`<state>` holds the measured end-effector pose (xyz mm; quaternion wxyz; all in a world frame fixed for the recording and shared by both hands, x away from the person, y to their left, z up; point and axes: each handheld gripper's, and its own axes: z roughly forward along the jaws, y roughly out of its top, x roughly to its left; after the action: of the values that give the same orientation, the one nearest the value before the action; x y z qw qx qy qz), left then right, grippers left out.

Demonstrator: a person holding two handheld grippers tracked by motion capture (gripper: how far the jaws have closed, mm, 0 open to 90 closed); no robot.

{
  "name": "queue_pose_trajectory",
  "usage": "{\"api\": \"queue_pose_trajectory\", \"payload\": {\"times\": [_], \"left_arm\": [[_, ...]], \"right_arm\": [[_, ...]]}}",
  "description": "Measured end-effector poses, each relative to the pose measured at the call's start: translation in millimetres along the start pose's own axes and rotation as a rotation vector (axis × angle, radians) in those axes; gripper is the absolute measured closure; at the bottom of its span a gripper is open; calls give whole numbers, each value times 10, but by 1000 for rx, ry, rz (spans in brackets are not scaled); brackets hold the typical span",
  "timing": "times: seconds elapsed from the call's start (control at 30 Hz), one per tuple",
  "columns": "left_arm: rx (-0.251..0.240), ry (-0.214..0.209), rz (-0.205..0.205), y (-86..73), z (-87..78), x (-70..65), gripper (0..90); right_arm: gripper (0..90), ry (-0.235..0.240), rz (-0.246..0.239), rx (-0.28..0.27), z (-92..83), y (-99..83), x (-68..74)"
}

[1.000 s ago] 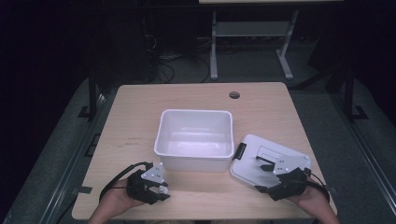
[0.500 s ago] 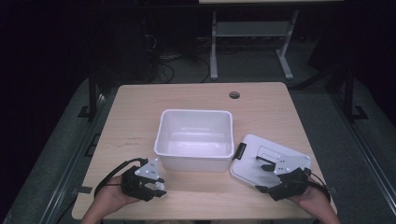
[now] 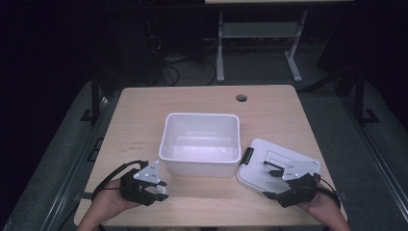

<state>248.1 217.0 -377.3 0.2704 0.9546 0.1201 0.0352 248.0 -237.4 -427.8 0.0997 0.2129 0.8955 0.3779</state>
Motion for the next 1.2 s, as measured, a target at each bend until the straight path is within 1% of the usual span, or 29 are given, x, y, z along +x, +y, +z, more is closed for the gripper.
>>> {"api": "queue_pose_trajectory", "payload": {"times": [0.23,0.37,0.4,0.53,0.6,0.67,0.83,0.87,0.97,1.0,1.2], "left_arm": [[-3,-1,-1,27,-68,3,598],[-10,-10,3,45,-107,8,598],[-23,-13,2,59,-126,2,598],[-18,-13,5,82,-159,5,597],[-15,-11,8,96,-175,7,598],[-17,-7,11,111,-206,8,598],[-11,5,11,133,-258,14,598],[-18,3,8,135,-265,15,598],[-12,6,14,150,-301,27,598],[-21,3,10,154,-307,30,598],[-36,5,14,184,-357,56,598]], "right_arm": [[271,1,-10,-2,5,3,-12],[265,1,4,-5,4,-5,-10],[264,1,7,-2,5,-10,-14],[261,2,6,-2,6,-16,-19],[257,3,14,1,9,-17,-20],[255,-2,-1,5,18,-19,-21],[250,-5,1,4,18,-19,-21],[249,-5,2,3,15,-20,-22],[248,-5,4,0,10,-25,-20],[248,-5,4,1,11,-27,-21],[246,-1,1,0,23,-15,-20]]}}
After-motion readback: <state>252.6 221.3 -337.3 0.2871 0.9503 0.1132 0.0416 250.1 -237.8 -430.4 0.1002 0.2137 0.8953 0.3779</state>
